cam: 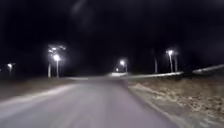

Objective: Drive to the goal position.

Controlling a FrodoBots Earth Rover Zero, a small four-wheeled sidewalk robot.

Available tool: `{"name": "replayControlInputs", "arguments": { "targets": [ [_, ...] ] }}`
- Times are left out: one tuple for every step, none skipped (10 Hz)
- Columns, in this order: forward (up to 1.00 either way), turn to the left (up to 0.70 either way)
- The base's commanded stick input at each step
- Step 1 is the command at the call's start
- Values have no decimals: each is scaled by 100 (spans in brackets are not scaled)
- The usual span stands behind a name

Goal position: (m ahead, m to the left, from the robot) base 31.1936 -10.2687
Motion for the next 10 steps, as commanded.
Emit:
{"name": "replayControlInputs", "arguments": {
  "targets": [
    [100, 0],
    [100, 0],
    [100, 0],
    [100, 0],
    [100, 4],
    [100, 28],
    [100, 39],
    [100, 21],
    [100, 1],
    [100, 0]
  ]
}}
